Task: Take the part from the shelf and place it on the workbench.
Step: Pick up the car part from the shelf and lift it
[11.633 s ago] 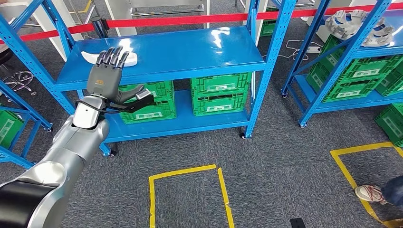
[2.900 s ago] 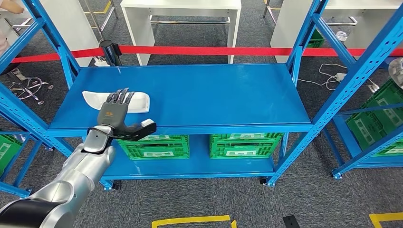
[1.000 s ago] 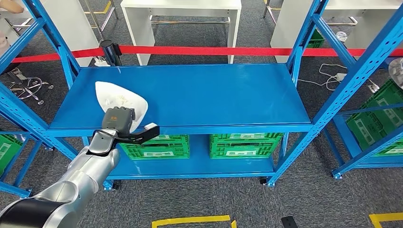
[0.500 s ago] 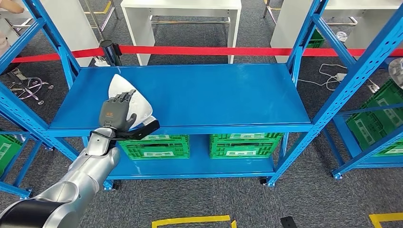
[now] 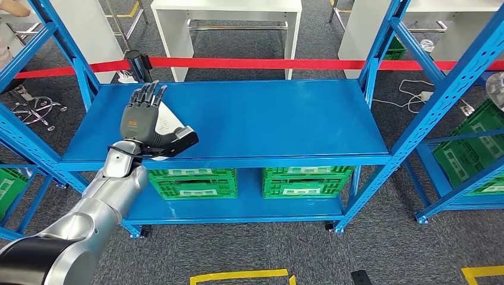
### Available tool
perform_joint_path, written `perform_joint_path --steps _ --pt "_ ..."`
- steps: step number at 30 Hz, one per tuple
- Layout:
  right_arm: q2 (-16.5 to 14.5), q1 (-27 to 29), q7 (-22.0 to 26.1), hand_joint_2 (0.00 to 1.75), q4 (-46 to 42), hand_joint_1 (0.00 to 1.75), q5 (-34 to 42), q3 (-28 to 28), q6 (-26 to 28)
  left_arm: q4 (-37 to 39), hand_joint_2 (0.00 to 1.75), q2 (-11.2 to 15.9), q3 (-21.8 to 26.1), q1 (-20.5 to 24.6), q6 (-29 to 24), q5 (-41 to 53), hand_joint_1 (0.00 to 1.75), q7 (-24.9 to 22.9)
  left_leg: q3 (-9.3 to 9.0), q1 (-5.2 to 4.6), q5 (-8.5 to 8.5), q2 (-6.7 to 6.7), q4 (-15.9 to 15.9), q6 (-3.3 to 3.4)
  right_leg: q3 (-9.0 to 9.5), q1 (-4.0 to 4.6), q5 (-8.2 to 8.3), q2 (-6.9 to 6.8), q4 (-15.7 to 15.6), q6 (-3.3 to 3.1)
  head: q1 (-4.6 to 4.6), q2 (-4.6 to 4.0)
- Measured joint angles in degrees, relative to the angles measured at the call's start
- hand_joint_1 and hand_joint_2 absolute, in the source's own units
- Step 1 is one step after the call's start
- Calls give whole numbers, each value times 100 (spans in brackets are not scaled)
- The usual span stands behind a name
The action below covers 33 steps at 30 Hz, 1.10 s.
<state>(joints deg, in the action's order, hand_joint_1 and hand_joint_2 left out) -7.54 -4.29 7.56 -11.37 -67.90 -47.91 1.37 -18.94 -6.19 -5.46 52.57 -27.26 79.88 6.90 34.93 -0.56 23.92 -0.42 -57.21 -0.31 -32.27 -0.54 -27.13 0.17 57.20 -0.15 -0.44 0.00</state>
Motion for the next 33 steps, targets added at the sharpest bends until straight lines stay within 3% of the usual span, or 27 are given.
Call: perform_joint_path --steps 8,12,22,27,31,33 --pt "0 11 28 0 0 0 73 -68 27 -1 0 113 -31 362 645 443 0 -581 0 0 0 2 0 -1 -1 1 0 1 4 0 0 0" --pt "2 27 48 0 0 0 78 -119 33 -1 0 324 -66 584 1153 606 0 -812 -3 0 -1 6 0 -2 -3 1 0 5 7 -1 1 0" --pt "2 33 70 0 0 0 54 -181 15 15 0 682 -161 734 1695 798 0 -1065 -5 0 -2 10 1 -3 -2 0 -2 10 12 -3 2 0" --pt "4 35 91 0 0 0 9 -185 -12 59 0 1069 -471 724 1870 820 0 -1269 -8 0 -1 20 1 -4 -5 1 -2 18 13 -4 0 0" --pt "10 36 92 0 0 0 4 -191 -12 109 175 1383 -1076 639 1828 820 0 -1242 -8 1 -2 14 1 -4 -4 2 -6 11 18 -8 0 0" --pt "15 36 89 0 0 0 -11 -192 -17 136 175 1496 -1377 575 1774 820 0 -1206 -8 1 -2 14 1 -4 -4 1 -7 11 18 -10 0 0"
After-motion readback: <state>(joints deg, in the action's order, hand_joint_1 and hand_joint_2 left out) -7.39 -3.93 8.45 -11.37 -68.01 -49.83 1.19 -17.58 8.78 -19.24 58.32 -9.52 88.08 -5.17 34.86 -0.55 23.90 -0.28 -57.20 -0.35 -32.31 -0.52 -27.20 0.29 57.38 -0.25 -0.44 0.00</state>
